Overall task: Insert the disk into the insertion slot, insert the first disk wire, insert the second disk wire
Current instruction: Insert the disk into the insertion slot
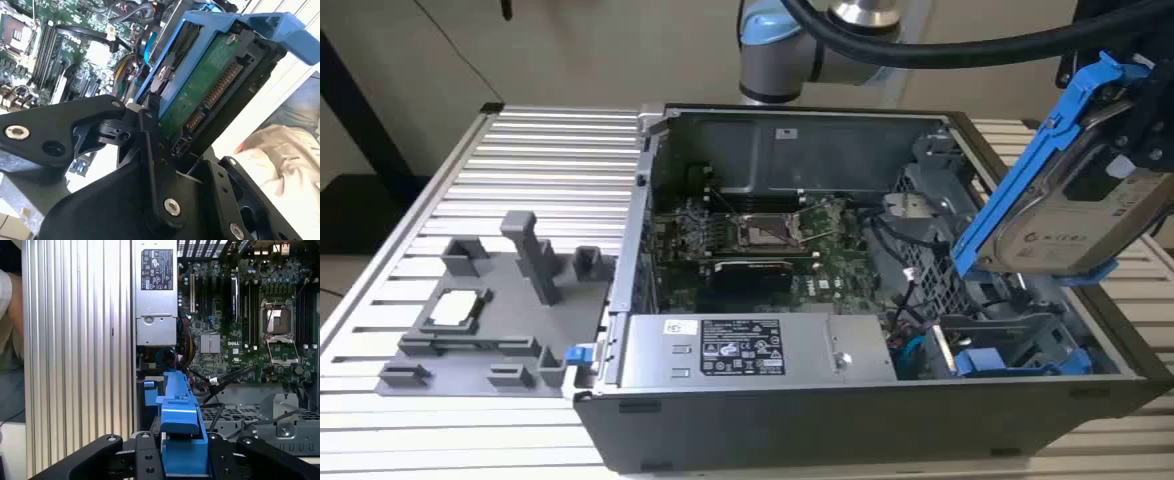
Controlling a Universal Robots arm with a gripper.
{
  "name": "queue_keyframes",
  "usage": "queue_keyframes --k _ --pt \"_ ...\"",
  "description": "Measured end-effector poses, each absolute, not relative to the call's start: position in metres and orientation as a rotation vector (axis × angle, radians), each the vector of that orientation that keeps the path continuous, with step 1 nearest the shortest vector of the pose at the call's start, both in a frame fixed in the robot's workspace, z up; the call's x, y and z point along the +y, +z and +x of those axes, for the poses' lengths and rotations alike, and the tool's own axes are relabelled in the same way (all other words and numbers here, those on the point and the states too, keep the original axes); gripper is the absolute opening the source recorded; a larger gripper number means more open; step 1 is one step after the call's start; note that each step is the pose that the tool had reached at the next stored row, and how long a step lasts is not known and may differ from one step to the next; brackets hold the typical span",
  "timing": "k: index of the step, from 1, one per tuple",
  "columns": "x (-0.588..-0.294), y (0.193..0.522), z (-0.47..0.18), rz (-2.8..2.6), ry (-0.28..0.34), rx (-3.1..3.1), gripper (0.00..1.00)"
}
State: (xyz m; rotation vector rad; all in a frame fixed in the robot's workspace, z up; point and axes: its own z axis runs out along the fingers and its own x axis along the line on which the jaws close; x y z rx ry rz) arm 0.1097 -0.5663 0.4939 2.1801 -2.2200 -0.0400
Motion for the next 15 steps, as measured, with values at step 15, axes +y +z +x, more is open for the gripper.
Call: queue_keyframes --k 15 --pt "-0.5663 0.4936 0.1096 2.181 -0.038 -2.221 0.33"
